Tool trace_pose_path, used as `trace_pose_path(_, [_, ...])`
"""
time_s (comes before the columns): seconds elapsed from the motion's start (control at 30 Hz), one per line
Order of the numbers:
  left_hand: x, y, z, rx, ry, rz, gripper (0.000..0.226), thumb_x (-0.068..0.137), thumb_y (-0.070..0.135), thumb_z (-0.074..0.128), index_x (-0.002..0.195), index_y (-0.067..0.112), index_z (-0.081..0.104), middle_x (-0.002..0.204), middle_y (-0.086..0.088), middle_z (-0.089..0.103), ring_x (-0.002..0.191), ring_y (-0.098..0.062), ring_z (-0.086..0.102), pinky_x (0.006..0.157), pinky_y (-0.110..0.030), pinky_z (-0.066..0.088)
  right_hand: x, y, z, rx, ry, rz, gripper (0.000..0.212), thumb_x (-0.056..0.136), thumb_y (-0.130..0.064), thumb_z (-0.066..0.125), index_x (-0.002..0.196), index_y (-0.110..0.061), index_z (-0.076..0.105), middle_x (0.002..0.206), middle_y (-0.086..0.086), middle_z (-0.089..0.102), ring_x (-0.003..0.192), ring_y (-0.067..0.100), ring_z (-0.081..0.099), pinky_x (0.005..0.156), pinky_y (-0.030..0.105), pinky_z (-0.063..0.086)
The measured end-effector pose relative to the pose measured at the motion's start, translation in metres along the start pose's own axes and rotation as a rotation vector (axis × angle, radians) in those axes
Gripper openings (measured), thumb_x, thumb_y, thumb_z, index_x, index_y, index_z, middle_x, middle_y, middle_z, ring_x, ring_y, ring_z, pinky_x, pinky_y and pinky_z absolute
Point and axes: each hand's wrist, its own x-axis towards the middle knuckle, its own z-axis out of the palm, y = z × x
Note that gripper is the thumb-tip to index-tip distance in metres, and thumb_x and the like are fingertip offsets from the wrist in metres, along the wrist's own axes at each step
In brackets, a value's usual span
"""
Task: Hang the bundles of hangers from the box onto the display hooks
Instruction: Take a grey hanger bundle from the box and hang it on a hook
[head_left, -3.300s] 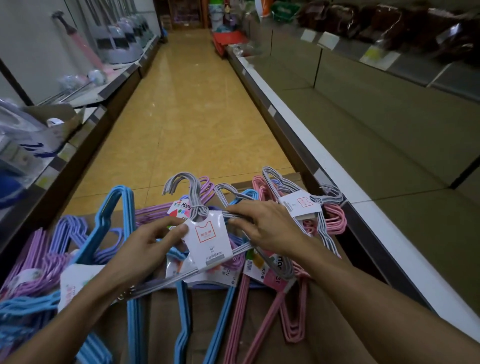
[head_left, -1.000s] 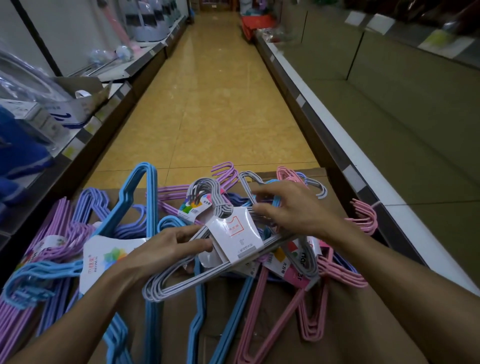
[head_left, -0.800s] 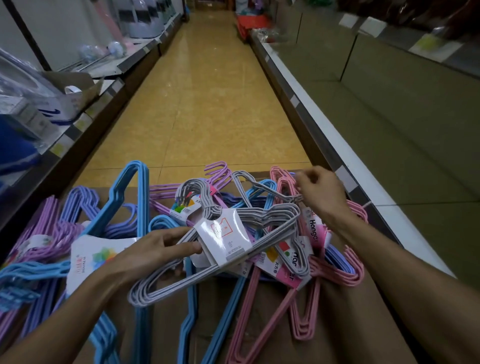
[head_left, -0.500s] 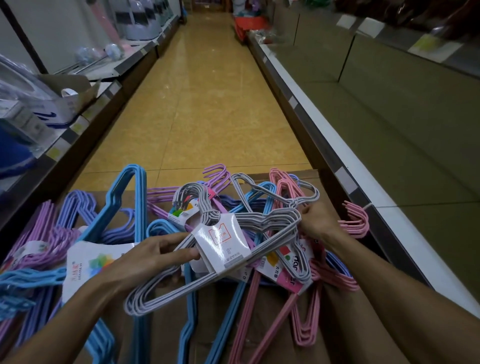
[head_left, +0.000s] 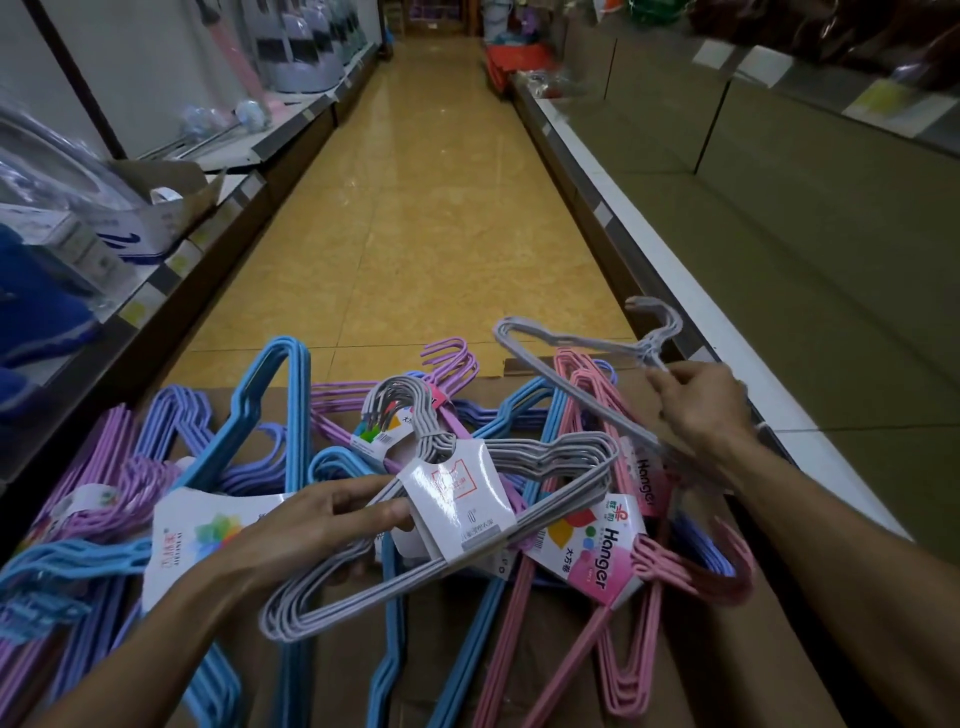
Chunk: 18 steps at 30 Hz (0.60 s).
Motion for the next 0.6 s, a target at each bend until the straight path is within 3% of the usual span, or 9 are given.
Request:
trace_pose_path(0.07, [0.01,0.001,0.005,-0.062,0.061,-0.061,0.047,0.089,0.057,0.055,0.114,0.02,0.071,0.091,-0.01,0.074,0.06,-0.028,0.059,0.065,-0.032,0.047,0.007,-0.005,-0.011,0.036,0.087,-0.061,0.029,0.092,-0.046,0.058,0.084,-0.023,0.073,0.076,0.006,0.069,0.077,0.033,0.065,0.074,0.045,0.054])
trace_pose_path(0.13, [0.016,-0.003,0.006,-0.219,0.057,-0.158,0.066,0.095,0.055,0.033,0.113,0.0,0.065,0.066,-0.019,0.068,0.046,-0.021,0.061,0.052,-0.019,0.047,0.012,-0.012,-0.018,0.108,0.075,-0.13,0.032,0.091,-0.047,0.059,0.076,-0.022,0.071,0.066,0.004,0.067,0.07,0.032,0.063,0.067,0.043,0.052])
trace_pose_path(0.2, [0.023,-0.001,0.005,-0.343,0.087,-0.212,0.086,0.084,0.071,0.027,0.111,0.004,0.072,0.085,-0.025,0.072,0.065,-0.023,0.069,0.063,-0.025,0.05,0.009,-0.022,-0.022,0.122,-0.005,-0.231,0.029,0.092,-0.045,0.061,0.077,-0.023,0.073,0.067,0.001,0.067,0.065,0.023,0.062,0.066,0.04,0.05])
trace_pose_path(0.27, [0.021,-0.002,0.003,-0.411,0.075,-0.211,0.09,0.071,0.084,0.037,0.105,0.011,0.077,0.108,-0.028,0.068,0.086,-0.033,0.061,0.081,-0.038,0.046,-0.003,-0.038,-0.026,0.097,-0.143,-0.373,0.025,0.093,-0.043,0.062,0.095,-0.023,0.076,0.082,-0.002,0.072,0.074,0.018,0.066,0.07,0.037,0.05])
trace_pose_path(0.33, [0.016,0.003,0.006,-0.489,0.147,-0.193,0.091,0.074,0.081,0.041,0.112,0.004,0.073,0.112,-0.036,0.061,0.098,-0.04,0.053,0.096,-0.048,0.041,-0.019,-0.056,-0.025,0.058,-0.31,-0.488,0.028,0.092,-0.045,0.06,0.104,-0.024,0.075,0.09,-0.005,0.073,0.083,0.017,0.066,0.074,0.04,0.053])
trace_pose_path(0.4, [0.006,0.001,0.006,-0.526,0.121,-0.025,0.07,0.097,0.058,0.029,0.13,0.002,0.056,0.101,-0.035,0.059,0.091,-0.041,0.054,0.085,-0.039,0.05,-0.037,-0.074,-0.018,-0.019,-0.45,-0.572,0.023,0.094,-0.041,0.058,0.103,-0.026,0.073,0.091,-0.005,0.07,0.085,0.018,0.064,0.077,0.045,0.053])
trace_pose_path(0.47, [0.002,0.005,0.006,-0.584,0.211,0.077,0.056,0.104,0.039,0.022,0.133,0.0,0.049,0.12,-0.031,0.058,0.106,-0.042,0.057,0.083,-0.035,0.052,-0.052,-0.089,-0.006,-0.128,-0.508,-0.659,0.022,0.094,-0.041,0.056,0.103,-0.028,0.072,0.091,-0.001,0.069,0.085,0.023,0.062,0.079,0.051,0.053])
trace_pose_path(0.57, [0.0,0.019,0.008,-0.639,0.127,-0.175,0.082,0.089,0.065,0.036,0.092,-0.007,0.076,0.1,-0.033,0.069,0.086,-0.037,0.07,0.072,-0.038,0.06,-0.071,-0.1,0.011,-0.222,-0.503,-0.773,0.024,0.093,-0.048,0.056,0.101,-0.033,0.072,0.092,-0.006,0.069,0.085,0.017,0.062,0.078,0.051,0.053])
trace_pose_path(0.6, [0.005,0.026,0.006,-0.616,0.145,-0.264,0.083,0.08,0.069,0.043,0.093,-0.005,0.076,0.1,-0.034,0.068,0.086,-0.037,0.07,0.078,-0.038,0.059,-0.075,-0.101,0.015,-0.243,-0.493,-0.802,0.024,0.092,-0.049,0.056,0.101,-0.033,0.073,0.092,-0.007,0.069,0.085,0.016,0.062,0.078,0.048,0.052])
